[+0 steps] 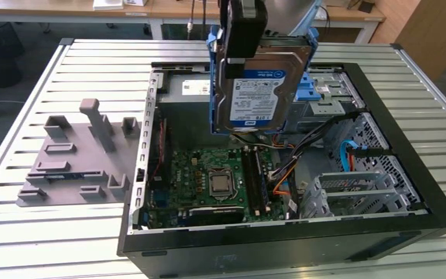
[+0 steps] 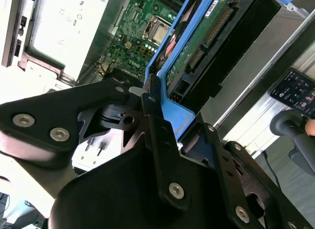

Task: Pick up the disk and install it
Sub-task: 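Insert the disk into the insertion slot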

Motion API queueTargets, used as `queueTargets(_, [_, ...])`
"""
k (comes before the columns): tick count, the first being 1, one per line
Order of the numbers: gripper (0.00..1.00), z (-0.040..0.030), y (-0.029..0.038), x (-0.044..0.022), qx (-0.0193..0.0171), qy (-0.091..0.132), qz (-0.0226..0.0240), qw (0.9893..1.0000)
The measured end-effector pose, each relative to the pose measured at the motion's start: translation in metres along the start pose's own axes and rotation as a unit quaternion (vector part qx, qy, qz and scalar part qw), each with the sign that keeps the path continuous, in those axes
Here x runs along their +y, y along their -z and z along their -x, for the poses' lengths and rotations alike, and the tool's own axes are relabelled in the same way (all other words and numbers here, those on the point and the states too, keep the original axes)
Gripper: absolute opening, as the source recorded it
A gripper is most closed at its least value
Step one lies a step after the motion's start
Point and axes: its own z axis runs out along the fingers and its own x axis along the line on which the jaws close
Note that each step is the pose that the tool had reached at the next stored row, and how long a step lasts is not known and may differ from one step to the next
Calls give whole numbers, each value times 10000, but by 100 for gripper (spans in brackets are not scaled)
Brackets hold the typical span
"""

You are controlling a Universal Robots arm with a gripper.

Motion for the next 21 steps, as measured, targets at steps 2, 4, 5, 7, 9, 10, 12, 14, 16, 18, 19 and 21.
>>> queueTargets(2, [36,0,0,-61,1,0,0,10000])
queueTargets(4, [36,0,-3,-114,1,0,0,10000])
queueTargets(5, [36,0,-7,-157,0,0,0,10000])
queueTargets(7, [36,-10,-11,-171,1,0,0,10000])
queueTargets(9, [36,-41,-17,-176,1,1,0,10000])
queueTargets(10, [36,-61,-20,-178,1,0,0,10000])
queueTargets(12, [36,-112,-29,-181,0,1,0,10000])
queueTargets(14, [36,-178,-35,-182,1,1,0,10000])
queueTargets(16, [36,-229,-40,-183,0,0,0,10000])
queueTargets(18, [36,-241,-39,-183,1,0,0,10000])
queueTargets(19, [36,-244,-40,-183,0,0,0,10000])
queueTargets(21, [36,-244,-40,-184,0,0,0,10000])
